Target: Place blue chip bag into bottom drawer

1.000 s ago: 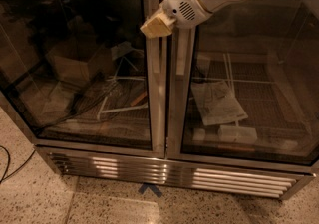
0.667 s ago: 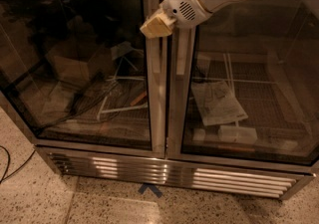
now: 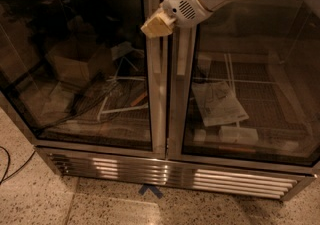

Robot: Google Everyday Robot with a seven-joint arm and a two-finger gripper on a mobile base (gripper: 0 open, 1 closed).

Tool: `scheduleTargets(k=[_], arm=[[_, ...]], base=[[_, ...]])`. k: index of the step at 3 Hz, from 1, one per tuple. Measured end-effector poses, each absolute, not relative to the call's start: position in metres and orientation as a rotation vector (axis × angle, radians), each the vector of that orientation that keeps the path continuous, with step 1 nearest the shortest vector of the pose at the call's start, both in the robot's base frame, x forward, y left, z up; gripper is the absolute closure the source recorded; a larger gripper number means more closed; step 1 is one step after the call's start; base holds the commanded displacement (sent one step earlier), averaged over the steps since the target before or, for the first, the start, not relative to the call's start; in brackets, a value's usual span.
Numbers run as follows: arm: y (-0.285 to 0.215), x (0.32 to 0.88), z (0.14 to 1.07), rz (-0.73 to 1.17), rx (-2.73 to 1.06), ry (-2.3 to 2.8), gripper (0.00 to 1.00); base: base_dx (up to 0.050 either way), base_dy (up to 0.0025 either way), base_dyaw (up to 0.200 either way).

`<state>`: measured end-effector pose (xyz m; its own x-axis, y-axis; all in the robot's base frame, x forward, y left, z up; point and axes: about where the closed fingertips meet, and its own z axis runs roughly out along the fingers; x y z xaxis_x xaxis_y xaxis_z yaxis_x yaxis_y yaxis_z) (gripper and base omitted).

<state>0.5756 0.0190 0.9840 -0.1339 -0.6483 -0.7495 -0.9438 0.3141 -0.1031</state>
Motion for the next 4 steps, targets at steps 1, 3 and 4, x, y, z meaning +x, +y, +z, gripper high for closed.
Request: scheduleTargets(k=[1,3,4], arm=[[0.0185,0.5777,0.9832,0.498,-1.407,1.881,1.0],[0.0176,0.579,0.9825,0.477,-1.403,1.89,0.74],[0.0176,0.579,0.9825,0.477,-1.403,1.89,0.5]], base=[[0.0,0.0,0.0],[0.0,0.0,0.0],[0.0,0.0,0.0]])
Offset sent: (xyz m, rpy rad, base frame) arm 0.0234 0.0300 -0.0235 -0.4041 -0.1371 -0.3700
